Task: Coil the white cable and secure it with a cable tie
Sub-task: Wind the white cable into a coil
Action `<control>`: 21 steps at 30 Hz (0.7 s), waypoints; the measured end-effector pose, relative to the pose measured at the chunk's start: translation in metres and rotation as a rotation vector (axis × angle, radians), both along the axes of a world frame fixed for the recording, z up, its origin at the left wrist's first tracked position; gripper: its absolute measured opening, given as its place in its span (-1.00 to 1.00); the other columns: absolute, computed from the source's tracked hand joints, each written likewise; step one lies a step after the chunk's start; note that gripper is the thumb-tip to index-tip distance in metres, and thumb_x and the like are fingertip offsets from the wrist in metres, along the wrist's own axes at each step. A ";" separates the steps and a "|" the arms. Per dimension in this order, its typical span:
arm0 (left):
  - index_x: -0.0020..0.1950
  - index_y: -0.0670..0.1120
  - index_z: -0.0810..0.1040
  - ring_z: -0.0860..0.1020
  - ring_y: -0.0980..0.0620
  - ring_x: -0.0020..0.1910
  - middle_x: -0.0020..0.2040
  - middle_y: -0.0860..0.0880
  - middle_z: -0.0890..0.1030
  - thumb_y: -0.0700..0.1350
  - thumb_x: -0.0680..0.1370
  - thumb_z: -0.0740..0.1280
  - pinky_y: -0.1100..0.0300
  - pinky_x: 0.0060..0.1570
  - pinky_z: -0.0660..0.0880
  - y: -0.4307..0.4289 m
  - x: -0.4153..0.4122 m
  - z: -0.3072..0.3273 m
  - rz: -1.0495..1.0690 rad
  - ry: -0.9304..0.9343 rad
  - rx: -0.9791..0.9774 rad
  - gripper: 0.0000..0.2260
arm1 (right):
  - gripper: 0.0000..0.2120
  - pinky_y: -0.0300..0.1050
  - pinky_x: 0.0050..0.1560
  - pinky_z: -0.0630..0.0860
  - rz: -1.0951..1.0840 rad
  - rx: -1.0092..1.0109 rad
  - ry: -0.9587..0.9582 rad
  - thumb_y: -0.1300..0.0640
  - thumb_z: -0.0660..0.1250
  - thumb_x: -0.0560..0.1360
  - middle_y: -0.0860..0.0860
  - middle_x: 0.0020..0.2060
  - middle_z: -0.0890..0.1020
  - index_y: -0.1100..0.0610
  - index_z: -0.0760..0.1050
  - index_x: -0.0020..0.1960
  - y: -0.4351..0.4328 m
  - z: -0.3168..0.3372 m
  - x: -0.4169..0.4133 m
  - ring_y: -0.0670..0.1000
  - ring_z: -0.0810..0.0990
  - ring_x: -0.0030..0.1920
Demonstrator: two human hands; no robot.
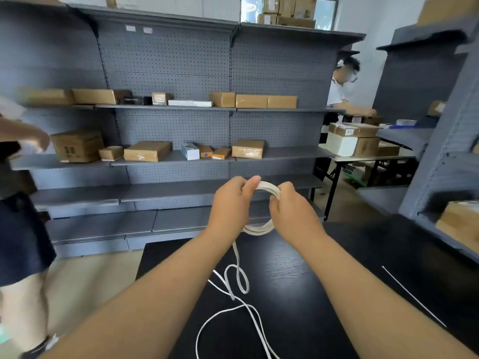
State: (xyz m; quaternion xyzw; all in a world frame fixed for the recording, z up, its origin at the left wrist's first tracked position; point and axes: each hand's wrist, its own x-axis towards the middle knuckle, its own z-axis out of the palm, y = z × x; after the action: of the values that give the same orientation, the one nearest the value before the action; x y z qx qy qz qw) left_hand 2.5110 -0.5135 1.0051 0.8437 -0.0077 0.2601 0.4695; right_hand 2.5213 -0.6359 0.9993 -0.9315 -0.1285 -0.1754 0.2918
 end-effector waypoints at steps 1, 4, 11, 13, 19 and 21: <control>-0.25 -0.14 0.42 0.35 0.10 -0.38 -0.38 0.01 0.39 0.07 0.60 0.15 0.29 -0.38 0.26 0.001 -0.002 -0.004 -0.008 0.006 0.049 -0.66 | -0.80 -0.01 -0.15 0.41 0.028 -0.020 -0.009 0.09 0.13 0.58 0.18 0.01 0.57 0.20 0.32 0.12 -0.002 -0.004 -0.002 0.20 0.52 -0.02; -0.24 -0.11 0.43 0.35 0.13 -0.36 -0.38 0.05 0.40 0.06 0.59 0.16 0.35 -0.39 0.28 0.004 -0.005 -0.013 -0.098 0.058 0.165 -0.69 | -0.63 0.04 0.06 0.45 0.106 -0.124 -0.074 0.03 0.16 0.57 0.08 0.22 0.47 0.15 0.26 0.33 -0.009 -0.010 -0.008 0.11 0.46 0.17; -0.29 -0.05 0.41 0.39 0.14 -0.47 -0.42 0.05 0.38 0.06 0.59 0.17 0.37 -0.52 0.32 0.010 -0.016 -0.022 -0.188 0.089 0.252 -0.70 | -0.77 0.06 -0.20 0.41 0.169 -0.276 0.007 0.04 0.01 0.63 0.16 -0.13 0.59 0.19 0.31 0.07 -0.009 -0.020 -0.020 0.25 0.54 -0.12; -0.31 0.01 0.39 0.47 0.13 -0.47 -0.42 0.05 0.44 0.08 0.56 0.21 0.41 -0.50 0.34 0.010 -0.020 -0.029 -0.149 0.074 0.155 -0.72 | -0.79 0.02 -0.22 0.39 0.133 -0.148 0.024 0.04 0.03 0.62 0.16 -0.19 0.56 0.17 0.30 -0.01 -0.008 -0.025 -0.023 0.25 0.52 -0.14; -0.24 -0.10 0.46 0.46 0.16 -0.40 -0.35 0.05 0.57 0.08 0.56 0.22 0.36 -0.35 0.35 -0.004 -0.028 -0.051 -0.101 0.119 -0.157 -0.71 | -0.75 -0.02 -0.30 0.32 -0.047 0.260 0.025 0.03 0.06 0.61 0.06 -0.34 0.47 0.19 0.32 -0.11 -0.015 -0.037 -0.028 0.14 0.43 -0.29; -0.19 -0.12 0.47 0.50 0.18 -0.41 -0.36 0.05 0.60 0.05 0.57 0.21 0.36 -0.33 0.40 -0.016 -0.032 -0.053 -0.149 0.127 -0.344 -0.73 | -0.75 -0.03 -0.34 0.30 -0.071 0.344 0.027 0.04 0.07 0.61 0.04 -0.36 0.45 0.19 0.33 -0.13 -0.017 -0.041 -0.032 0.09 0.41 -0.32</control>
State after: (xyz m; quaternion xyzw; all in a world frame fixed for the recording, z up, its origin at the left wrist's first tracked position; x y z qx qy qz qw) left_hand 2.4794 -0.5293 0.9526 0.7629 0.0039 0.1682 0.6242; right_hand 2.4895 -0.6524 0.9586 -0.8739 -0.0597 -0.1925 0.4423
